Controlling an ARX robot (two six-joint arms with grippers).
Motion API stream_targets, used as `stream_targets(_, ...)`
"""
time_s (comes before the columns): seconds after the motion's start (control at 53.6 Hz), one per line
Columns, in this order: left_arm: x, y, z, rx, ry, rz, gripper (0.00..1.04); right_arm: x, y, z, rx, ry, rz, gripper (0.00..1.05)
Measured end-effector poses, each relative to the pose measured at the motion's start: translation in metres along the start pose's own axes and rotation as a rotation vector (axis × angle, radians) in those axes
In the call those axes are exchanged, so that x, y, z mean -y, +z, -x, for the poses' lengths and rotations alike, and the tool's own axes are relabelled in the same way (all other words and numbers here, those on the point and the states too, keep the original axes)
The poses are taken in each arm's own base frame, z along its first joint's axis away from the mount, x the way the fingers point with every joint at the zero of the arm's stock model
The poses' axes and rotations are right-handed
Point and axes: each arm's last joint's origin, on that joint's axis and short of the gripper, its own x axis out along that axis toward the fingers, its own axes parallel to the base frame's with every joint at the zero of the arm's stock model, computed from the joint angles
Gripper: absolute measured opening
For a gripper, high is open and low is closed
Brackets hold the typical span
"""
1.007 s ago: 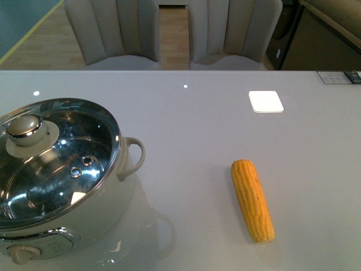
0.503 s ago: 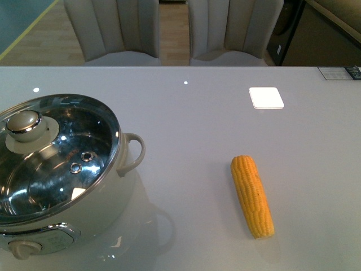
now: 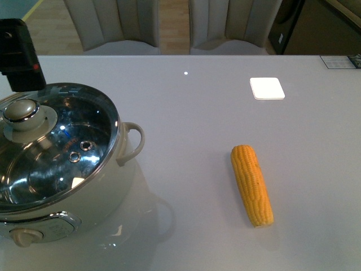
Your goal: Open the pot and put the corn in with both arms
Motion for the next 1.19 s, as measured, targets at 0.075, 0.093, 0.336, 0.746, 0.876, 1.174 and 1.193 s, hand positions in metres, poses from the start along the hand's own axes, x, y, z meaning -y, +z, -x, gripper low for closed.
stream_targets(0.075, 0.0, -0.007, -0.015, -0.013, 0.011, 0.001, 0.98, 0.0, 0.0, 0.0, 0.0, 0.0, 0.0, 0.96)
stream_targets(0.093, -0.001, -0.009, -0.018, -0.016, 0.014, 0.002, 0.98, 0.0, 0.0, 0.0, 0.0, 0.0, 0.0, 0.96)
stream_targets(0.336, -0.001, -0.041, -0.04, -0.038, 0.03, 0.046, 0.98, 0.0, 0.0, 0.0, 0.0, 0.0, 0.0, 0.96)
stream_targets(0.746, 0.008, -0.072, -0.05, -0.009, 0.063, 0.065, 0.98, 0.0, 0.0, 0.0, 0.0, 0.0, 0.0, 0.96)
stream_targets(0.876, 0.008, -0.073, -0.05, -0.006, 0.07, 0.061, 0.98, 0.0, 0.0, 0.0, 0.0, 0.0, 0.0, 0.96)
stream_targets(1.174, 0.01, -0.074, -0.05, -0.005, 0.073, 0.054, 0.57, 0.0, 0.0, 0.0, 0.0, 0.0, 0.0, 0.96)
stream_targets(1.193, 0.01, -0.074, -0.05, -0.005, 0.073, 0.054, 0.56, 0.0, 0.0, 0.0, 0.0, 0.0, 0.0, 0.96)
